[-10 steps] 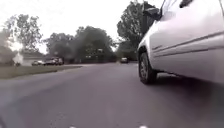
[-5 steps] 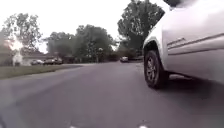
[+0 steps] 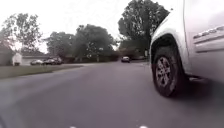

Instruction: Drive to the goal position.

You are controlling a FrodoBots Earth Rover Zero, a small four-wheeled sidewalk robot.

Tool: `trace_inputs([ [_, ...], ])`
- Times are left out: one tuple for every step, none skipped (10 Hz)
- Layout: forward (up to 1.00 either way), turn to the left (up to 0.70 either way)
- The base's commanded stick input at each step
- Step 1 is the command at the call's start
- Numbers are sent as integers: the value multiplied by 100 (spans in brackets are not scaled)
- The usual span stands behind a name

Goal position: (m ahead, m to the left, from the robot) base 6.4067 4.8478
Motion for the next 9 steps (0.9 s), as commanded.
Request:
trace_inputs([
  [100, -14],
  [100, -7],
  [100, 0],
  [100, 0],
  [100, 0],
  [100, 0],
  [100, 0],
  [100, 0],
  [100, 0],
])
